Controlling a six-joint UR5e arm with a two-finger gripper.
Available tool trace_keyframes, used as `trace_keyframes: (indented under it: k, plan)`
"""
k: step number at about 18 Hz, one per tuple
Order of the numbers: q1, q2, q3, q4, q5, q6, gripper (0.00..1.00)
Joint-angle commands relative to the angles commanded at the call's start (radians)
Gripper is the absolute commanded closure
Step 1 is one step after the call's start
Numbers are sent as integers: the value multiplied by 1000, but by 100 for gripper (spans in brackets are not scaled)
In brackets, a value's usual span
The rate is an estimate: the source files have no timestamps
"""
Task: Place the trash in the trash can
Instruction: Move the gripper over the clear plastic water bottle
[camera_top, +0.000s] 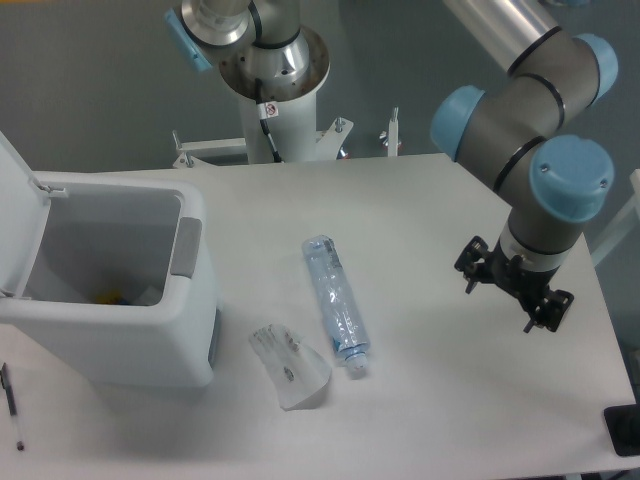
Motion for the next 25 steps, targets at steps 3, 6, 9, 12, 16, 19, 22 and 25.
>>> trace_keyframes:
  k: [3,6,9,12,16,19,22,25]
  plan:
    - [-12,0,-14,5,-1,-54,0]
    - [-25,20,-74,61,-5,-71,0]
    - [-54,51,-140,104,-8,-212,0]
    - [-89,51,-149,123,-6,-289,0]
    - [-130,52,-218,149,-3,-402,0]
    - [-140,57,-271,221,-2,-444,0]
    - [-147,55,-288,244,-2,-468,0]
    - [-149,52,-288,244,-9,-470,0]
